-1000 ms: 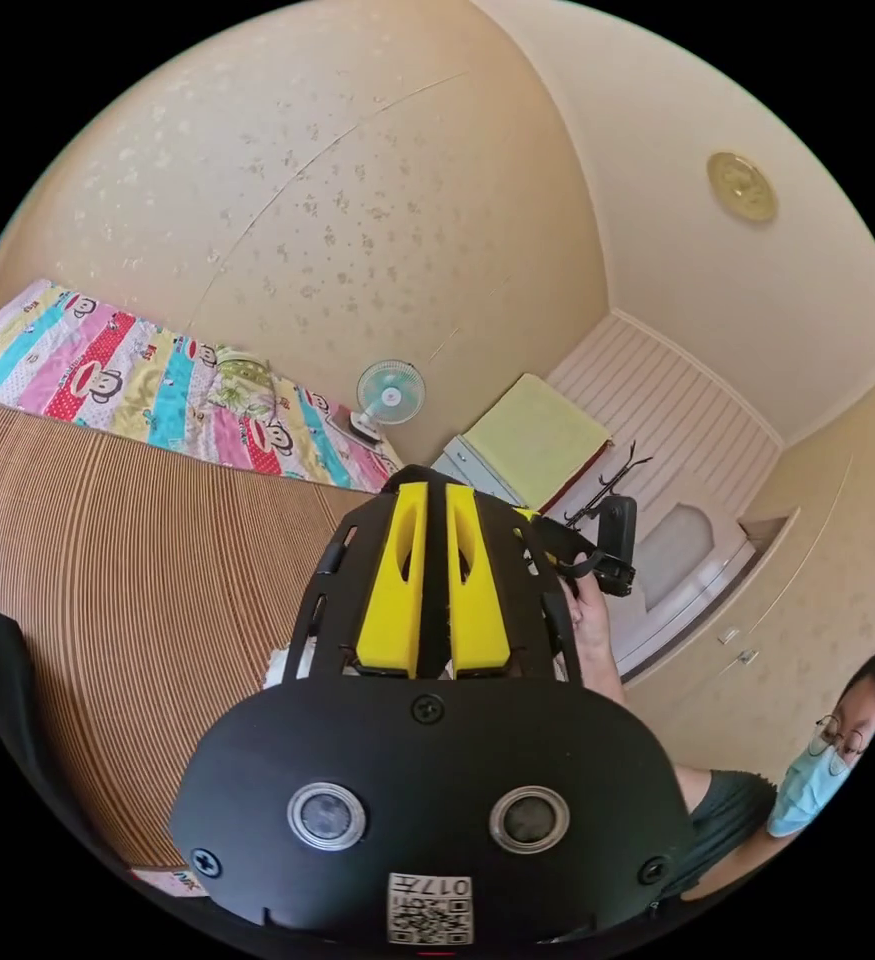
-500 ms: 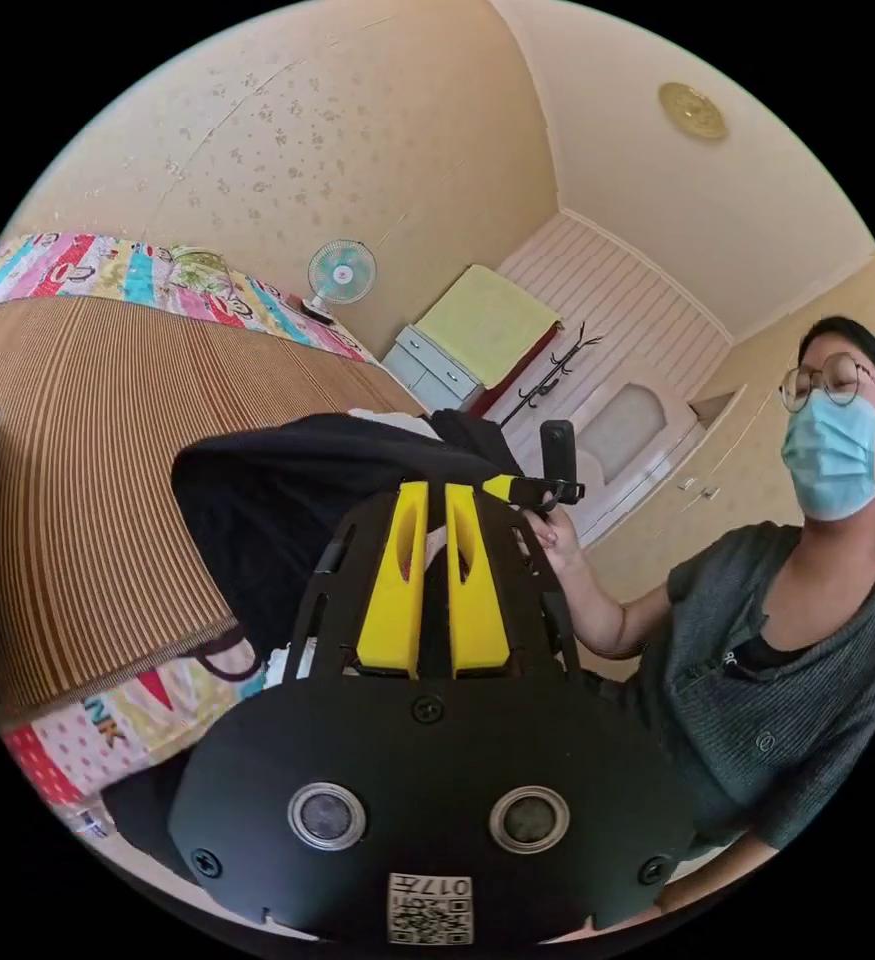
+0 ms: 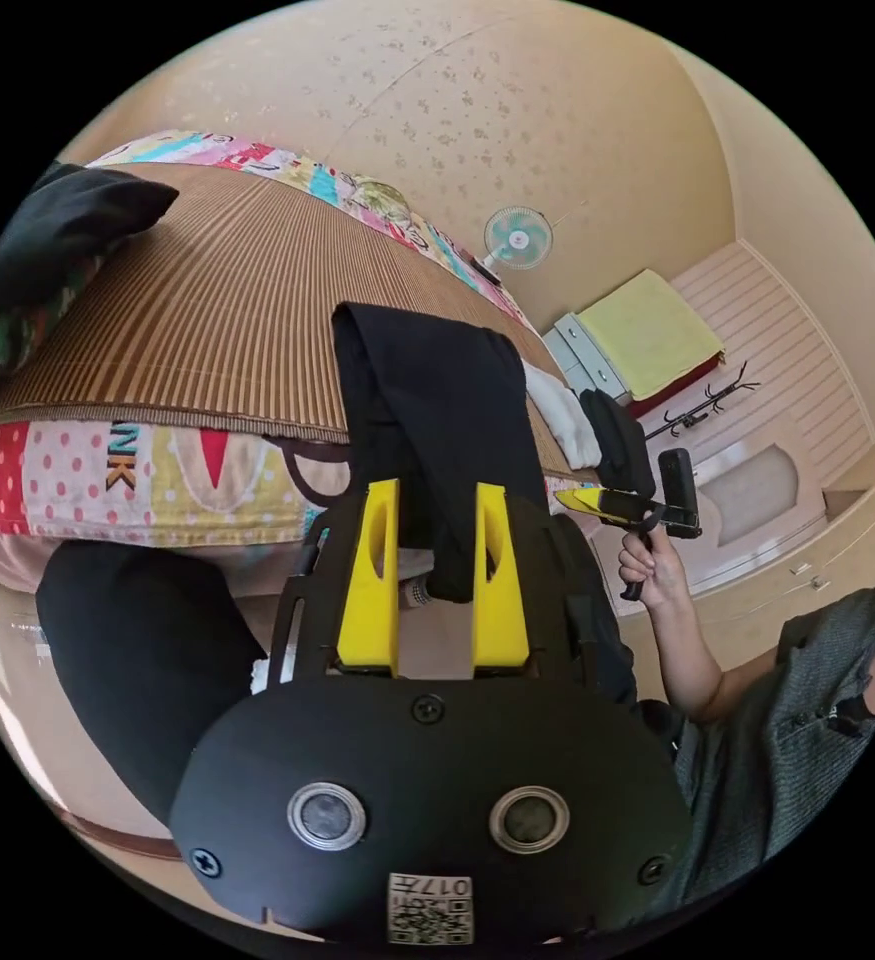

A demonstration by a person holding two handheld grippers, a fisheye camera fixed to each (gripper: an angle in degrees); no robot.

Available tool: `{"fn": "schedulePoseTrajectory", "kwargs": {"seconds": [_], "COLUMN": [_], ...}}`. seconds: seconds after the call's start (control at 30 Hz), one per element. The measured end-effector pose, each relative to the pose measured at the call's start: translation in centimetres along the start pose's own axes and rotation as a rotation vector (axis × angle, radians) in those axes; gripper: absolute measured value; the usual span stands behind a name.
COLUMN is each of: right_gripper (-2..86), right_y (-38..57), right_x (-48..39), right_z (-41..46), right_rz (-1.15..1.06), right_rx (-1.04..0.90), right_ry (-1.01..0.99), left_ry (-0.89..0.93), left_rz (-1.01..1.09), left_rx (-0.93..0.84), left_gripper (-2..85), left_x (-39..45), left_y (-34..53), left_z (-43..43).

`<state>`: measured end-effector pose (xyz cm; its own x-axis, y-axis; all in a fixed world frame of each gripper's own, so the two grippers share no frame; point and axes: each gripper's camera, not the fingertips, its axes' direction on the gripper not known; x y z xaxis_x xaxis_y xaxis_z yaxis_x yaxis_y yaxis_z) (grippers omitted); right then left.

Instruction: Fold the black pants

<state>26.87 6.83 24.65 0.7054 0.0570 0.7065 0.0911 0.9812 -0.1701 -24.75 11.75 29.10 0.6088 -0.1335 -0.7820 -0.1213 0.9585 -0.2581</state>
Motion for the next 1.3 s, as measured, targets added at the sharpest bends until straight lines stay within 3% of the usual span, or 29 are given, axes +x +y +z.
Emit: {"fn": "schedulePoseTrajectory", "kwargs": {"seconds": [0.3,0.5,0.63,0.7,0.87,0.97,1.0,1.03,1.07,1.1,1.17,1.2,1.23,1.3], "right_gripper": [13.0,14.3,14.3,13.6,6.0,4.2,3.9,3.7,3.6,3.5,3.3,3.2,3.2,3.1], "right_y": [-7.5,-11.3,-11.8,-12.3,-15.3,-14.9,-14.3,-13.5,-13.0,-12.1,-11.1,-11.3,-12.5,-14.0], "right_x": [6.0,9.9,12.4,13.7,16.1,18.5,19.9,21.5,22.3,24.4,27.2,28.0,27.1,25.3], "right_z": [-1.0,-0.6,-2.5,-3.8,-4.1,-4.7,-4.1,-3.2,-2.8,-2.1,-1.5,-1.5,-1.8,-2.3], "right_rz": [0.108,0.133,0.107,0.133,0.147,0.064,0.013,-0.003,0.015,0.123,0.331,0.426,0.359,0.306], "right_rx": [0.177,0.036,0.139,0.187,0.082,0.062,0.053,0.057,0.072,0.126,0.149,0.084,0.027,-0.016], "right_ry": [-0.042,-0.201,-0.269,-0.263,-0.216,-0.773,-1.079,-1.309,-1.375,-1.384,-1.105,-0.797,-0.597,-0.481], "left_ry": [-0.050,-0.028,-0.028,-0.024,0.016,0.149,0.214,0.358,0.502,0.557,0.574,0.543,0.452,0.415], "left_rz": [-0.060,-0.117,-0.104,-0.110,-0.164,-0.051,0.009,0.138,0.229,0.240,0.142,0.108,0.027,-0.018], "left_rx": [-0.042,-0.082,-0.074,-0.054,-0.022,-0.009,0.008,0.071,0.155,0.191,0.194,0.164,0.075,0.007], "left_gripper": [12.2,12.6,12.1,11.9,9.8,3.7,2.7,1.2,0.5,0.3,-0.2,-0.3,-0.4,-0.5], "left_x": [-3.3,-6.0,-7.0,-7.6,-9.5,-8.8,-8.3,-7.4,-7.1,-7.3,-9.3,-10.0,-11.4,-13.1], "left_y": [-6.7,-11.7,-13.6,-14.5,-16.7,-17.2,-17.2,-16.9,-16.4,-16.2,-16.6,-16.9,-17.6,-18.1], "left_z": [4.9,7.9,8.7,8.5,7.9,6.2,5.5,3.6,1.7,1.1,1.9,2.7,4.8,7.2]}}
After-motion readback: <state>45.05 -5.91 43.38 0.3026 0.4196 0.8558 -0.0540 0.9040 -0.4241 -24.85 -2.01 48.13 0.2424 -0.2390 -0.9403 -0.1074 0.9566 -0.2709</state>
